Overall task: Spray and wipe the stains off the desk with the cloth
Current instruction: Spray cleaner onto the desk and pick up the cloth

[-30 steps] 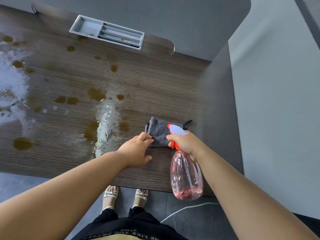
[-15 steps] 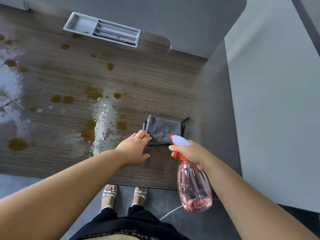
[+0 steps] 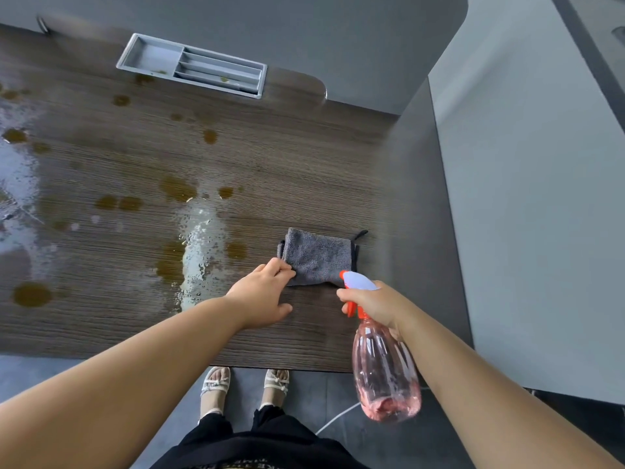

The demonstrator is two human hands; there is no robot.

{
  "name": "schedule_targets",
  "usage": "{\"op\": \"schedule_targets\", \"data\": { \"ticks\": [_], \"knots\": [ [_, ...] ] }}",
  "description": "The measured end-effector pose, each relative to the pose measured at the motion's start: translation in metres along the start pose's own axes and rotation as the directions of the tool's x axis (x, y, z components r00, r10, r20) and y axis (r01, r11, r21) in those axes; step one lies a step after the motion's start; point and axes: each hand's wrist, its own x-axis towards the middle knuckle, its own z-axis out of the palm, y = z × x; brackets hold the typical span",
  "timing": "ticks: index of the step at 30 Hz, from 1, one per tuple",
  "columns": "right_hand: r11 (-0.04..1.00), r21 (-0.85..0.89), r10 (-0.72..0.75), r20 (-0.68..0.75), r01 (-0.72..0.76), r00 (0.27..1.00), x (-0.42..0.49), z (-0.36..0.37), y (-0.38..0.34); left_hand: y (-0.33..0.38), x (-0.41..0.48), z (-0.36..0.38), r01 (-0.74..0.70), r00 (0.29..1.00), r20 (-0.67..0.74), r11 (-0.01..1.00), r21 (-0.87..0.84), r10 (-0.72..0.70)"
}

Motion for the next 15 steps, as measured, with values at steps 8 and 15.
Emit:
{"op": "schedule_targets", "data": {
  "ticks": [8,15],
  "knots": [
    [0.997,0.065,-0.042,-0.027,0.044,0.999,0.007,-0.005,-0.014,0.001,0.000,0.000,0.008,1.000,0.003,1.000,0.004,-0.008],
    [0.998,0.043,-0.056,0.007,0.055,0.998,0.015,0.008,-0.025,0.001,0.000,0.000,0.006,1.000,0.000,1.000,0.004,-0.006]
  ]
}}
